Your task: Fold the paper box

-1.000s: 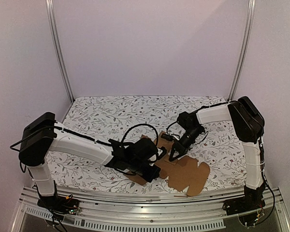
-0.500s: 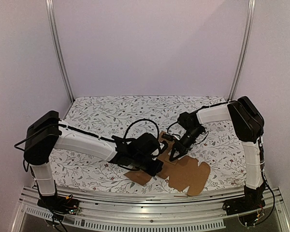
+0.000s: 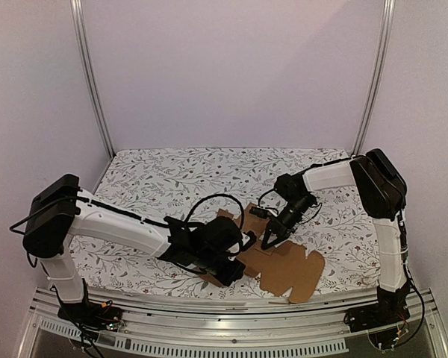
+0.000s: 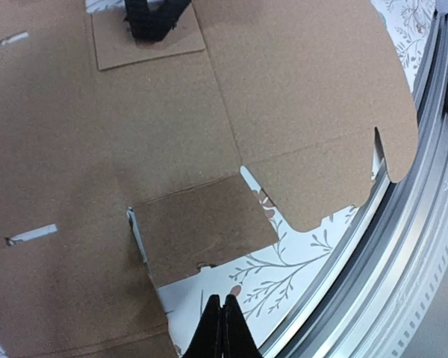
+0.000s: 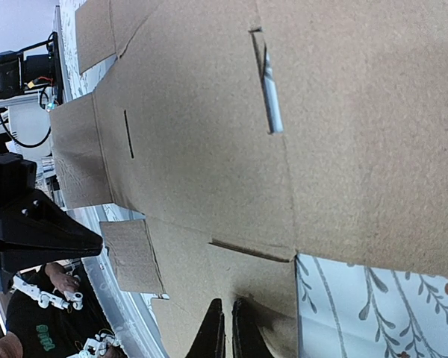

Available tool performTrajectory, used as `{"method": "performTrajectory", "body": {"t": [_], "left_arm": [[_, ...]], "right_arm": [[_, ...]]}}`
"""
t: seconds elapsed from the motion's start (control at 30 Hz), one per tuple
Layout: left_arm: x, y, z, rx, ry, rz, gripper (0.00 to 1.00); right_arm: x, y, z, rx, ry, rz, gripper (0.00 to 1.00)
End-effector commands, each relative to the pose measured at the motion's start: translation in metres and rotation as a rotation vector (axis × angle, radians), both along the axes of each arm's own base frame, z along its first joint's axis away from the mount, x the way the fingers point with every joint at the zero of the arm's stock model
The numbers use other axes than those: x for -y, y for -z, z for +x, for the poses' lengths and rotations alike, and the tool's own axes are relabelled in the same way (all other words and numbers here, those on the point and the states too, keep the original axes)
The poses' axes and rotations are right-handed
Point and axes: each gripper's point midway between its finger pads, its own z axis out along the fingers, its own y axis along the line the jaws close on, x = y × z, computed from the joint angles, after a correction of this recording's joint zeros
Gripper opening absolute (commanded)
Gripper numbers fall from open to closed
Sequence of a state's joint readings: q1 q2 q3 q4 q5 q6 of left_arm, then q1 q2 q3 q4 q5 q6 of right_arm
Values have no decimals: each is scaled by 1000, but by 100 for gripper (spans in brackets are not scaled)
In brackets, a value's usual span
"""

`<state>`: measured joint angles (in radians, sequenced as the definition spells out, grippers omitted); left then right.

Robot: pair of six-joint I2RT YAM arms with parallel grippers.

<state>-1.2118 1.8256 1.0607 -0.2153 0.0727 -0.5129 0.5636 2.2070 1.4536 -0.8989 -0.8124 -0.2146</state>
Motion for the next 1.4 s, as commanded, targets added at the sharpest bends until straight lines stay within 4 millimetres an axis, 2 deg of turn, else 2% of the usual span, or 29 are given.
{"method": "performTrajectory", "body": {"t": [0.0, 0.2, 0.5, 0.7, 1.1, 1.37], "left_arm": [[4, 19, -5, -5, 38, 54, 0], [15, 25, 3, 19, 48, 75, 0], [21, 16, 25, 63, -2, 54, 0], [23, 24, 41, 24, -46, 20, 0], [37, 11, 57, -34, -79, -101, 0], [46, 17, 63, -50, -76, -107, 0]], "right_arm": [[25, 46, -11, -12, -33, -172, 5], [25, 45, -12, -12, -34, -173, 5], [26, 46, -14, -24, -35, -172, 5], [26, 47, -15, -29, -38, -174, 5], [26, 49, -16, -43, -37, -177, 5], [26, 49, -17, -46, -39, -177, 5]]}}
